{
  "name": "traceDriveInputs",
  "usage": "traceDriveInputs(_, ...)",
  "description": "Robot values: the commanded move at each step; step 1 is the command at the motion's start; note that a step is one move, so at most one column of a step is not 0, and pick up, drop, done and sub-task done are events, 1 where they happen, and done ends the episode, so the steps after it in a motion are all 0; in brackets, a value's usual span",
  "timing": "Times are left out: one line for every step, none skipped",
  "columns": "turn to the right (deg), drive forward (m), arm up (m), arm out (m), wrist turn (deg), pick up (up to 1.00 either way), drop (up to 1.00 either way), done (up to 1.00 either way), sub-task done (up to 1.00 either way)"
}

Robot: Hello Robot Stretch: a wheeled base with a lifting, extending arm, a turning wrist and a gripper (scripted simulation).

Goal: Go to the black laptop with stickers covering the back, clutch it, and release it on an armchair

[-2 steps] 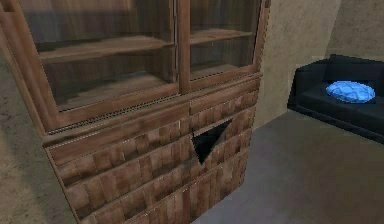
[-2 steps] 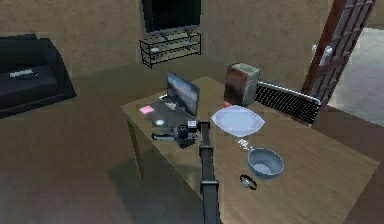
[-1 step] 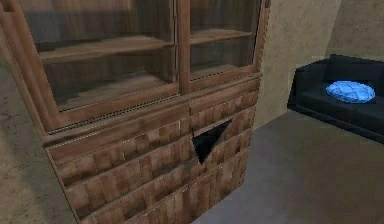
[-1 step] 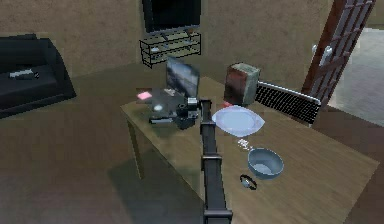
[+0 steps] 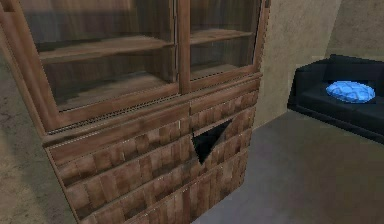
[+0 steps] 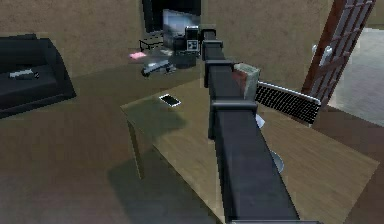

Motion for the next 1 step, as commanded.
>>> traceDriveInputs(0.0,0.0,0.0,0.0,-45.0,0.0,0.0,0.0,0.0)
